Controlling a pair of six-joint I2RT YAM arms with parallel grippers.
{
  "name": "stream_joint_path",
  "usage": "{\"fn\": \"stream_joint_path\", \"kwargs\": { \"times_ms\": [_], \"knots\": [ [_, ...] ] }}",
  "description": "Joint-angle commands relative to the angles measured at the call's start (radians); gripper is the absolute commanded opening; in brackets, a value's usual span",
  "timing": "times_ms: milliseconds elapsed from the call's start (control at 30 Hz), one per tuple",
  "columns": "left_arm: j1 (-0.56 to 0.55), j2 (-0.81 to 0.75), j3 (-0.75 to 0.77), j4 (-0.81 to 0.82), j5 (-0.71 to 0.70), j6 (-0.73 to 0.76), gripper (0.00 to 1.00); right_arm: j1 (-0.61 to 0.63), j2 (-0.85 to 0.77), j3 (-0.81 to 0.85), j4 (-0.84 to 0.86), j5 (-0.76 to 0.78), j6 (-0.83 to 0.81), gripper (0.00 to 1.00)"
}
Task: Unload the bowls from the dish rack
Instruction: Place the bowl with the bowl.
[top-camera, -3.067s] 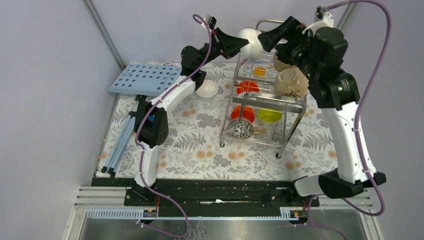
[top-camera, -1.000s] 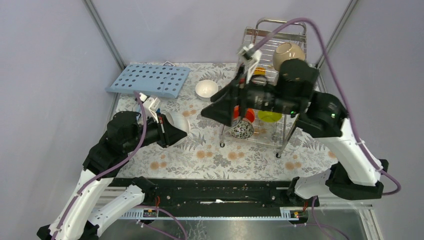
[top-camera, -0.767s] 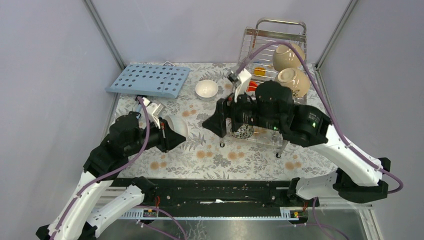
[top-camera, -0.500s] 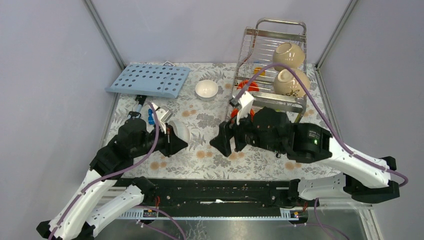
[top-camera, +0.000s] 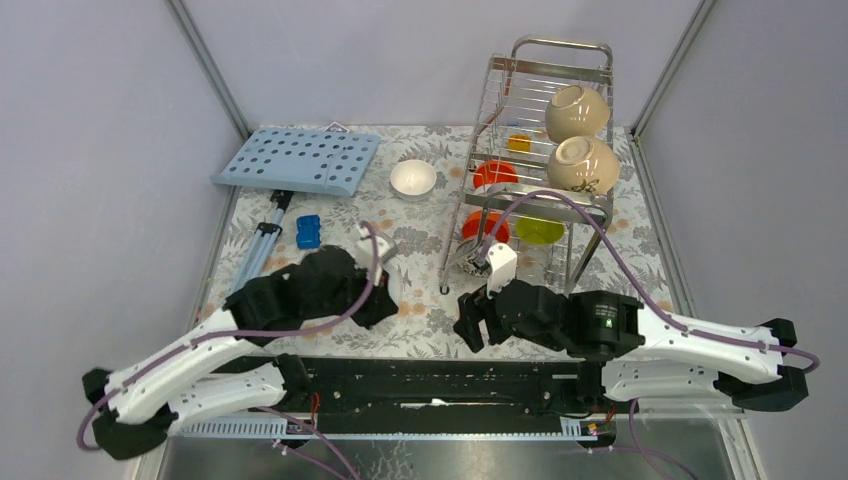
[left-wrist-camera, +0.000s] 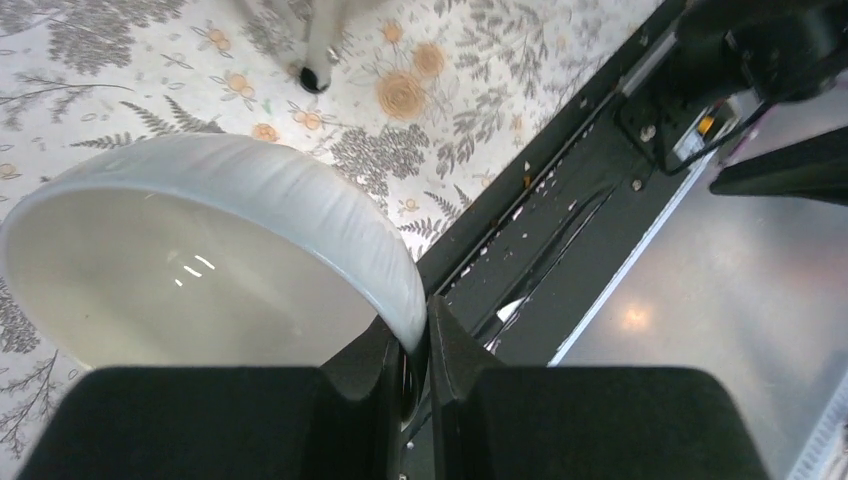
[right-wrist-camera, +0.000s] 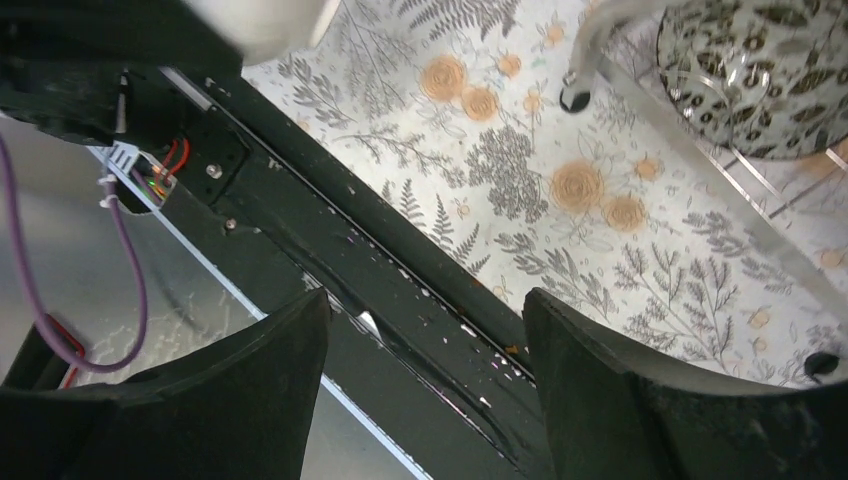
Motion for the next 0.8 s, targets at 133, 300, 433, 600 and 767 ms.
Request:
{"fn": "stream_joint_path", "kwargs": {
  "times_ms": [133, 300, 433, 600, 767],
  "knots": [
    [-0.538, 0.165, 0.05, 0.128, -0.479, -0.12, 0.0, 0.007, -0.165, -0.199, 0.087, 0.091, 0.184, 0.77],
    [-0.784, 0.334, 0.102, 0.051, -0.649, -0.135, 0.0, 0.007, -0.288, -0.303, 0.049, 0.129, 0.318, 0.76],
    [-0.929, 0.48, 0.152, -0.015, -0.711, -0.104, 0.0, 0.007, -0.289, -0.321, 0.009, 0.095, 0.331, 0.76],
    [-1.032, 0.61, 0.175, -0.069, -0.746, -0.024, 0.0, 0.007, -0.237, -0.299, -0.012, 0.033, 0.289, 0.76],
    [-1.075, 0.63, 0.108, -0.019, -0.693, 0.113, 0.0, 0.007, -0.189, -0.266, -0.023, -0.009, 0.242, 0.77]
  ]
}}
